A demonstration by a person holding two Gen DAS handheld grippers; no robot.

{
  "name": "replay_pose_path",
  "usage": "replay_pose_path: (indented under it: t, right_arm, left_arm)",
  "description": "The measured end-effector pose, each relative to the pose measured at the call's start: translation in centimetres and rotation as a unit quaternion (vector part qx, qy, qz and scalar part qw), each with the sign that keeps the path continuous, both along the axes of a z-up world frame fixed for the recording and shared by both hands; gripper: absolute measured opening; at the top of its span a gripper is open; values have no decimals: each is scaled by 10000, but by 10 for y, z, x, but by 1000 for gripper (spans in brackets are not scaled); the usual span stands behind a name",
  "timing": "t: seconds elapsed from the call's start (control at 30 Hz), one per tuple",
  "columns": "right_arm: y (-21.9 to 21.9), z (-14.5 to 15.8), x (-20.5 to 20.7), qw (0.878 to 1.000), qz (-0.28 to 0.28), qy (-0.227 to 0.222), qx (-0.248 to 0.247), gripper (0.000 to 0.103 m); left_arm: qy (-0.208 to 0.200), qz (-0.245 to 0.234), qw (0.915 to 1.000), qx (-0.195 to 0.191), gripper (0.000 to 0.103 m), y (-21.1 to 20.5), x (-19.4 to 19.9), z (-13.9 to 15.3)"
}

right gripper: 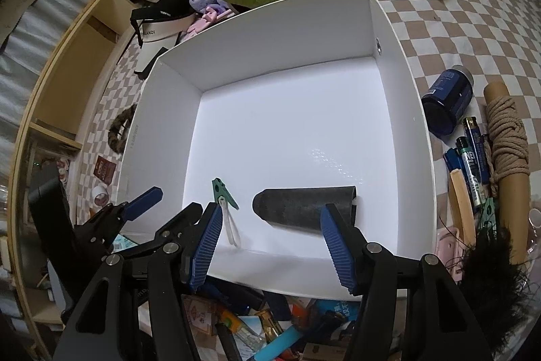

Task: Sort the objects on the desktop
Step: 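Open the left tool releasing the clothespin while the right tool releases the black tube, then withdraw both open tools from the shoebox back toward the pile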

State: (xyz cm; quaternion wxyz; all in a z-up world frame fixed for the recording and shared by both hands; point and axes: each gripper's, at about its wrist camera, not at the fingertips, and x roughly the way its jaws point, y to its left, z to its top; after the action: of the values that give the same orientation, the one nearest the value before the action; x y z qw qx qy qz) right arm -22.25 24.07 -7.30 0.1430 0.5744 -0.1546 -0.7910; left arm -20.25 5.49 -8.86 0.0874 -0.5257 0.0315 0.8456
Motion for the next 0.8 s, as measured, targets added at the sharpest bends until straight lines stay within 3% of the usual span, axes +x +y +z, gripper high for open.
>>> replay_pose_path:
  t: [0.2,0.23,0.27,0.3,0.43,0.53,0.63,0.7,0.8]
  right_arm:
    - [5,7,2,9998,-91,106,-152,61]
    - [6,9,3,9997,-108,148,-157,68]
    - [7,11,5,9996,-122,203,-142,84]
    - [7,14,7,9995,-131,270,-125,89]
    - [10,24,16,9982,-163,579,-84,92]
    - [16,30,22,9964,-290,786,-117,103]
    - [22,37,28,9930,-513,1058,-65,103]
    - [25,40,32,9914,-585,1175,-14,103]
    - [28,43,39,9886,-659,1349,64,103]
  left_arm:
    - [25,-12,10000,33,73,0,3,4]
    - [38,-12,10000,42,74,0,4,6]
    - [46,-24,10000,50,75,1,5,7]
    - [54,-47,10000,53,75,1,6,8]
    - [109,-144,9998,20,75,5,12,13]
    - [187,-177,9997,-32,76,8,17,18]
    - [240,-183,9995,-27,77,10,22,22]
    - [302,-155,9994,-22,93,9,25,25]
    - [399,-151,9991,-16,96,9,29,31]
